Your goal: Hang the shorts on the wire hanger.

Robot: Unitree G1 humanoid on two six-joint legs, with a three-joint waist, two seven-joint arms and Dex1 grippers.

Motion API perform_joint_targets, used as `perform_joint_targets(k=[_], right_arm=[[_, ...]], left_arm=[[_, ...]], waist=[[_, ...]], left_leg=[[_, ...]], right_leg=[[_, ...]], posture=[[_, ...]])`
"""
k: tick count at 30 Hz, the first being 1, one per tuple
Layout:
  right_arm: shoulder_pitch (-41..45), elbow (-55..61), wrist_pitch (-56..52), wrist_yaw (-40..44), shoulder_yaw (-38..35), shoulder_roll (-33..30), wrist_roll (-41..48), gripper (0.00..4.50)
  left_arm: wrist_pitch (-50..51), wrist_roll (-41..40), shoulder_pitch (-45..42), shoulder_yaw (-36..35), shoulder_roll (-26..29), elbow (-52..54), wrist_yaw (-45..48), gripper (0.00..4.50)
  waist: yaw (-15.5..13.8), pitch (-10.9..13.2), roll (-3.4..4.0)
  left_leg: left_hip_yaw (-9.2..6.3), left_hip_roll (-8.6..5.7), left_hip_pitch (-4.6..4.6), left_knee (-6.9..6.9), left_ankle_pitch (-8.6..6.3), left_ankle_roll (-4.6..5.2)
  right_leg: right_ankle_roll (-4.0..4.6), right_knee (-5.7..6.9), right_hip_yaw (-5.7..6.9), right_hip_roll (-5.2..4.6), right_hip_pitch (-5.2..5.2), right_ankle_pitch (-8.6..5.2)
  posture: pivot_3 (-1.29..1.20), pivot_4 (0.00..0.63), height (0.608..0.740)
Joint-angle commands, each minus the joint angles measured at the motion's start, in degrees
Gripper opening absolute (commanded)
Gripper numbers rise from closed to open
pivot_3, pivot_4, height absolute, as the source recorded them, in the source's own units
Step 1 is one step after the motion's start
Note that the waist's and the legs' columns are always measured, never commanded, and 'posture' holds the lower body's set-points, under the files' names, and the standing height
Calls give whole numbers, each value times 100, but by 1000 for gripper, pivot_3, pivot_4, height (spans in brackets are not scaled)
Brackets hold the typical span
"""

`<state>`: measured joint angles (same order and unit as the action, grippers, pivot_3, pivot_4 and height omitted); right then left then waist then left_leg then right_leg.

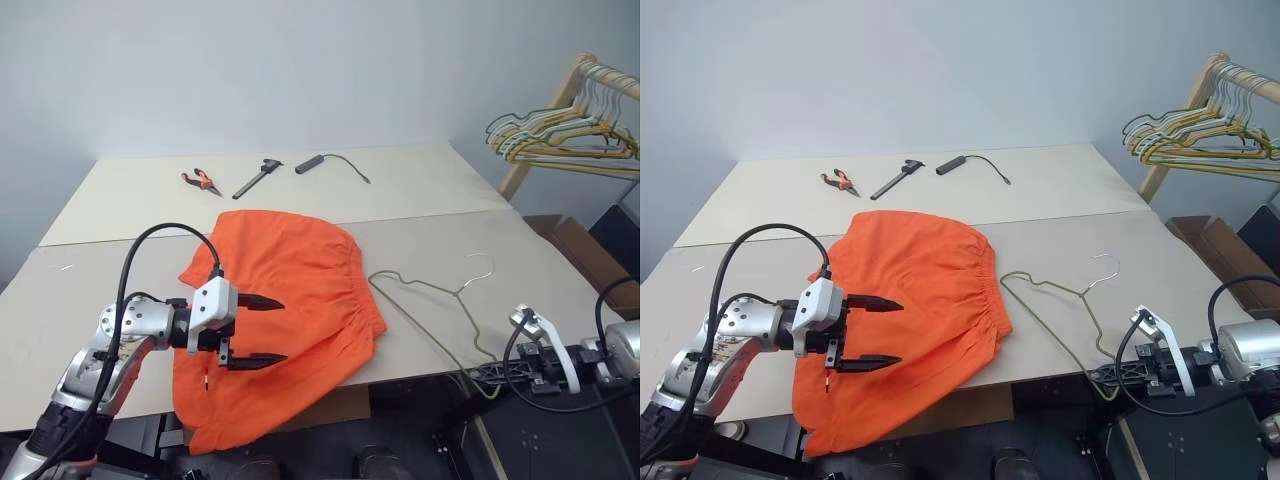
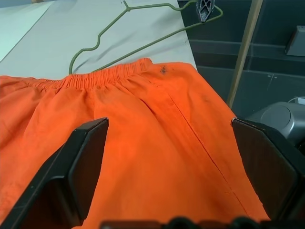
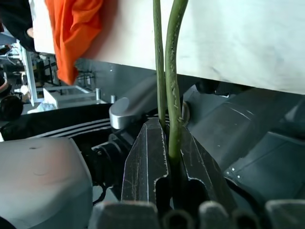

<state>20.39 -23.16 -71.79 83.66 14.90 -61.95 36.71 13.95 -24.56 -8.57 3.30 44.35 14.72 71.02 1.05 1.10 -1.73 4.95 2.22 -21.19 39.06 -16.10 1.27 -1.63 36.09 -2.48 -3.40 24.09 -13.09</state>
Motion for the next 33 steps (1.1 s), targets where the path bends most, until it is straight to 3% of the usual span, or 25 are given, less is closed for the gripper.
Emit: perform_joint_targets(k=[1, 24, 33], right_arm=[[151, 23, 78, 183, -211, 6, 35, 0], [130, 503, -66, 535, -5, -26, 129, 0], [190, 182, 6, 653, 152, -119, -62, 0]], left_arm=[[-81, -36, -17, -77, 57, 218, 13, 4482], [-119, 58, 81, -58, 35, 238, -153, 4482], [-127, 136, 91, 34, -18, 277, -211, 4482]], waist=[[-4, 0, 0], [-16, -1, 1], [-25, -1, 1]], left_leg=[[0, 0, 0, 0, 0, 0], [-1, -1, 0, 3, 0, 0], [1, -1, 0, 5, 0, 0]], right_leg=[[0, 1, 1, 0, 0, 0], [-1, 2, 1, 0, -1, 0], [0, 3, 1, -1, -2, 1]], posture=[[-20, 0, 740], [-4, 0, 740], [-4, 0, 740]])
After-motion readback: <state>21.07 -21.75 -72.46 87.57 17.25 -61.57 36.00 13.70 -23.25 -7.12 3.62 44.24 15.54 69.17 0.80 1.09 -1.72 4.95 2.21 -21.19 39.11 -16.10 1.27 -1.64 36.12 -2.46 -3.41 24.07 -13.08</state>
